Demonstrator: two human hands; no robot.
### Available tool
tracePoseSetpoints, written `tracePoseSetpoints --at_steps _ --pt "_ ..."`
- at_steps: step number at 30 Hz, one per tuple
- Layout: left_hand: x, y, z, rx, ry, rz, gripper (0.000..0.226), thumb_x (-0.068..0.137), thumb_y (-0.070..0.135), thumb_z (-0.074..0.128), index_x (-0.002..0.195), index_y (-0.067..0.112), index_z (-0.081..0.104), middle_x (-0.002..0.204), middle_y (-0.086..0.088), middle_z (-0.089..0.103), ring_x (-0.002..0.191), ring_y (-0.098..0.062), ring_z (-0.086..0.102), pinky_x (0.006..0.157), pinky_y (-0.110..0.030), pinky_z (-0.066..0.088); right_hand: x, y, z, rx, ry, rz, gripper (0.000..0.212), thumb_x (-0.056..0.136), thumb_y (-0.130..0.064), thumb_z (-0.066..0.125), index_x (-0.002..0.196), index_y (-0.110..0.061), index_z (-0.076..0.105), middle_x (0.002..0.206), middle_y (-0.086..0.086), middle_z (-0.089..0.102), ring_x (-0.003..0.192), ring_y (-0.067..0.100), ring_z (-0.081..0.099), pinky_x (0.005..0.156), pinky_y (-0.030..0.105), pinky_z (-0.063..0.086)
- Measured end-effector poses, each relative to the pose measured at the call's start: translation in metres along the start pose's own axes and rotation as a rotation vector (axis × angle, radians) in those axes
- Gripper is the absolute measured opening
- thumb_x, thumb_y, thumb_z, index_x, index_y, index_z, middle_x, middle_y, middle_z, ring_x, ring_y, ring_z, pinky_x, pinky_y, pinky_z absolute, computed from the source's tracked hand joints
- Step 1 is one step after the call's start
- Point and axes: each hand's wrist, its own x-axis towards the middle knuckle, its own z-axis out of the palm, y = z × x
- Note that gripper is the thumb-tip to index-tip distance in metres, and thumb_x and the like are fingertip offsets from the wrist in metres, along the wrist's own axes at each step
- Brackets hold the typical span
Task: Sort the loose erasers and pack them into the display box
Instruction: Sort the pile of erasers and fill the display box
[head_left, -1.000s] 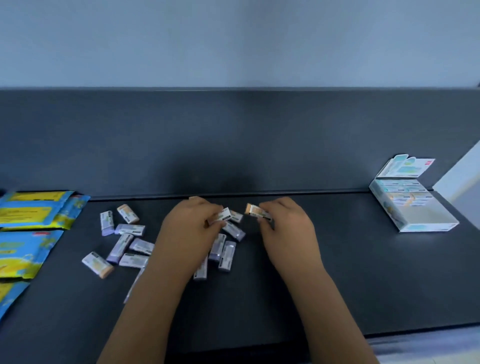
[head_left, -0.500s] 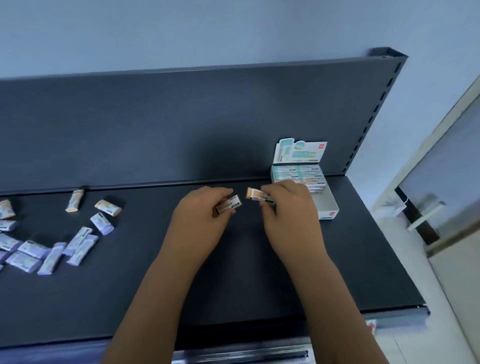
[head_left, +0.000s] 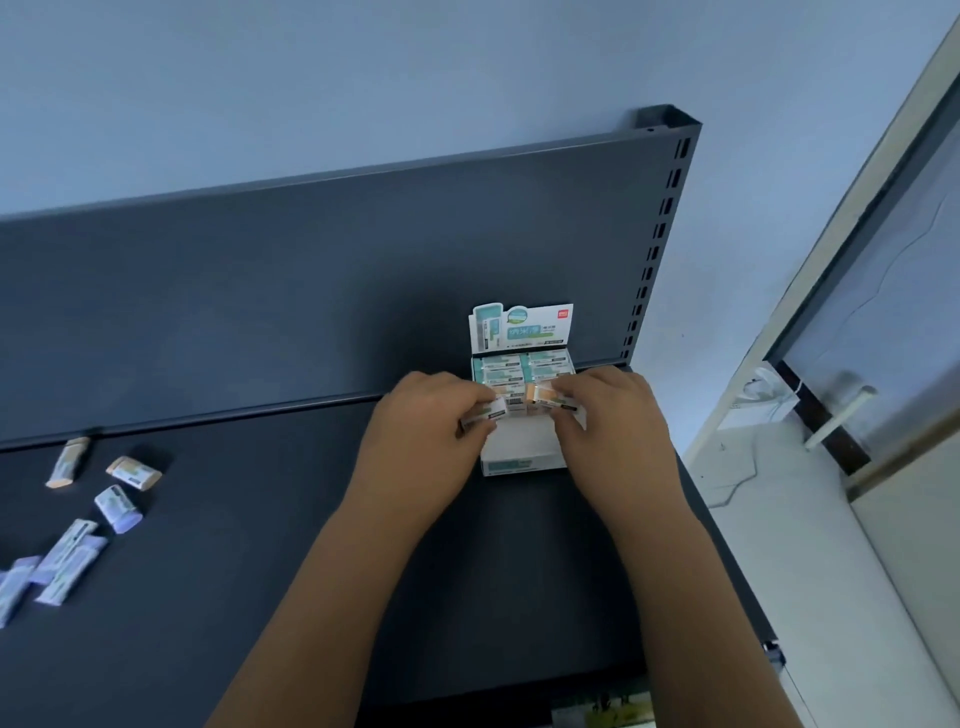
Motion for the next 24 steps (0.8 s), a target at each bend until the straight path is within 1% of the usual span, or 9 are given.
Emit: tracePoseSetpoints --at_steps 2,3,7,12,16,18,20,21,24 --pt "0.007 0.004 0.006 0.058 -0.024 0.036 0.028 0.08 0.025 0.078 0.108 0.023 0.072 0.097 0.009 0.071 0.089 -0.02 0.056 0.077 -0.041 0.051 0.005 0.005 -0.001 -0.017 -0.038 0.005 0.028 0.087 -0.016 0.07 0.114 -0.018 0.073 0.109 0.001 0.068 0.103 0.025 0.055 0.087 0.036 0.049" --pt "0.011 0.006 0.009 0.091 -0.042 0.05 0.027 0.08 0.027 0.078 0.105 0.023 0.071 0.096 0.009 0.071 0.087 -0.02 0.056 0.076 -0.041 0.05 0.007 0.006 -0.002 -0.026 -0.051 0.004 0.028 0.087 -0.018 0.071 0.114 -0.018 0.074 0.109 0.001 0.068 0.103 0.025 0.055 0.087 0.035 0.049" --pt "0.022 0.008 0.023 0.183 -0.079 0.084 0.017 0.079 0.029 0.075 0.095 0.027 0.068 0.096 0.009 0.071 0.088 -0.018 0.054 0.073 -0.036 0.043 0.011 0.006 -0.002 -0.061 -0.072 0.014 0.025 0.085 -0.018 0.069 0.109 -0.019 0.076 0.103 0.0 0.068 0.099 0.024 0.055 0.082 0.035 0.051" --pt "0.031 0.004 0.035 0.222 -0.145 0.115 0.014 0.081 0.026 0.07 0.095 0.027 0.07 0.098 0.008 0.069 0.093 -0.021 0.055 0.071 -0.031 0.037 0.017 0.011 -0.004 -0.082 -0.109 0.034 0.024 0.081 -0.014 0.068 0.103 -0.018 0.076 0.099 0.0 0.066 0.096 0.023 0.057 0.078 0.034 0.052" --pt "0.031 0.001 0.039 0.215 -0.208 0.142 0.011 0.084 0.031 0.068 0.093 0.025 0.071 0.096 0.006 0.065 0.093 -0.023 0.056 0.073 -0.033 0.04 0.021 0.011 -0.008 -0.08 -0.141 0.041 0.024 0.083 -0.016 0.069 0.106 -0.02 0.076 0.103 -0.001 0.066 0.097 0.02 0.057 0.08 0.033 0.052" --pt "0.03 0.0 0.041 0.232 -0.225 0.146 0.008 0.087 0.028 0.065 0.09 0.026 0.072 0.093 0.007 0.064 0.093 -0.022 0.055 0.073 -0.034 0.04 0.022 0.012 -0.01 -0.08 -0.157 0.048 0.024 0.084 -0.017 0.068 0.105 -0.022 0.077 0.103 -0.002 0.066 0.096 0.018 0.058 0.079 0.032 0.052" --pt "0.03 0.0 0.042 0.245 -0.215 0.132 0.008 0.086 0.027 0.064 0.089 0.028 0.072 0.092 0.009 0.063 0.095 -0.02 0.052 0.072 -0.032 0.034 0.021 0.012 -0.011 -0.069 -0.165 0.058 0.024 0.084 -0.016 0.068 0.104 -0.024 0.077 0.102 -0.004 0.066 0.095 0.017 0.058 0.078 0.032 0.053" --pt "0.031 0.0 0.043 0.247 -0.213 0.126 0.008 0.084 0.03 0.066 0.091 0.03 0.072 0.092 0.01 0.063 0.097 -0.019 0.049 0.072 -0.032 0.031 0.019 0.012 -0.01 -0.063 -0.165 0.062 0.025 0.083 -0.015 0.068 0.104 -0.025 0.077 0.102 -0.005 0.065 0.096 0.017 0.058 0.079 0.032 0.053" --pt "0.035 0.001 0.043 0.259 -0.237 0.124 0.024 0.077 0.044 0.074 0.099 0.035 0.071 0.097 0.013 0.062 0.104 -0.017 0.044 0.077 -0.033 0.029 0.016 0.012 -0.008 -0.07 -0.163 0.062 0.028 0.081 -0.012 0.07 0.105 -0.024 0.077 0.104 -0.006 0.065 0.099 0.017 0.057 0.082 0.032 0.052"
